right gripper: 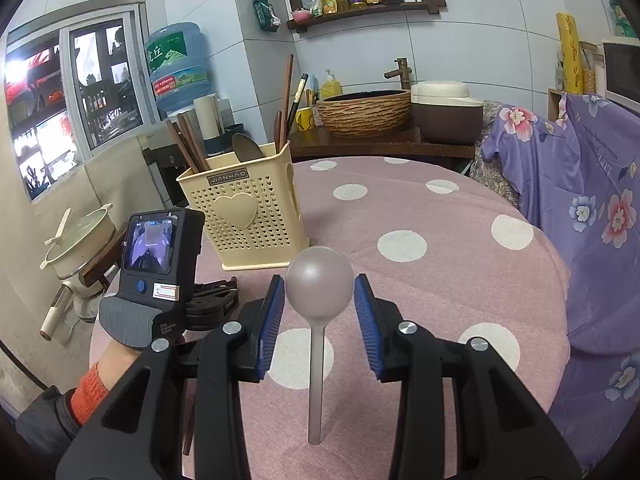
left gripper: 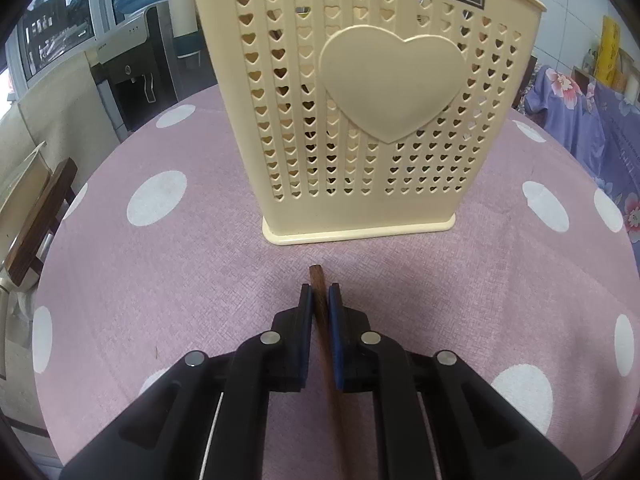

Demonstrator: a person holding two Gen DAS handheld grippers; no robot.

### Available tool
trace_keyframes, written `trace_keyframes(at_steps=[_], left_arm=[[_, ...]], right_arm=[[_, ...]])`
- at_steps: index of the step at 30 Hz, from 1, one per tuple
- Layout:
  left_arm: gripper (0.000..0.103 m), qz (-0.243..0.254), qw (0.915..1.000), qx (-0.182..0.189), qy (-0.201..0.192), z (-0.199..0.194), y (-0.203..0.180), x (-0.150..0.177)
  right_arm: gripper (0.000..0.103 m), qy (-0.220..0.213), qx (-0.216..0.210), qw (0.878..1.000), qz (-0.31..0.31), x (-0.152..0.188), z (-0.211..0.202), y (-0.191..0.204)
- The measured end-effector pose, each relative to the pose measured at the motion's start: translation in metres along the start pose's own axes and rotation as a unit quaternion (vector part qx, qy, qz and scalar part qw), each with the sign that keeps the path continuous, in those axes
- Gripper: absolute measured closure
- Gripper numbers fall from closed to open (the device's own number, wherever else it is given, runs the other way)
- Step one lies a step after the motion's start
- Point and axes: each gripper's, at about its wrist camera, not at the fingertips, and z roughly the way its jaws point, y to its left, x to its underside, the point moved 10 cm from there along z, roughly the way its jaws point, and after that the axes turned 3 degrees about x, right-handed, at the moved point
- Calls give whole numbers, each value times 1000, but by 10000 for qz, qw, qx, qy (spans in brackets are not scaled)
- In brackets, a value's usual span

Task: Organize utensils
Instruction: 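Grasp the wooden chopstick with the left tool while the right tool holds the spoon, then lift and carry the chopstick and spoon upright over the cream basket with both tools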

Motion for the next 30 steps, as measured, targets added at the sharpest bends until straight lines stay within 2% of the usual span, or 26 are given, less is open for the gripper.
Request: trace_keyframes(at_steps=[7,13,20,30], left_arm=[[95,-278,9990,344,-87,-6,8,-1],[95,-373,9948,640,-696,-57,16,-15],[95,-416,9819,885,-1622,-141,33,-39],[95,-552,9698,1133,-2088,-188,54,-44]], right_arm=[[66,-5,20,10000,-3,-1,0,-1],[66,0,47,10000,-8,-1,0,-1],[66,4,100,9999,-38,-1,2,-1],[66,74,67,9999,-86,0,4,6]])
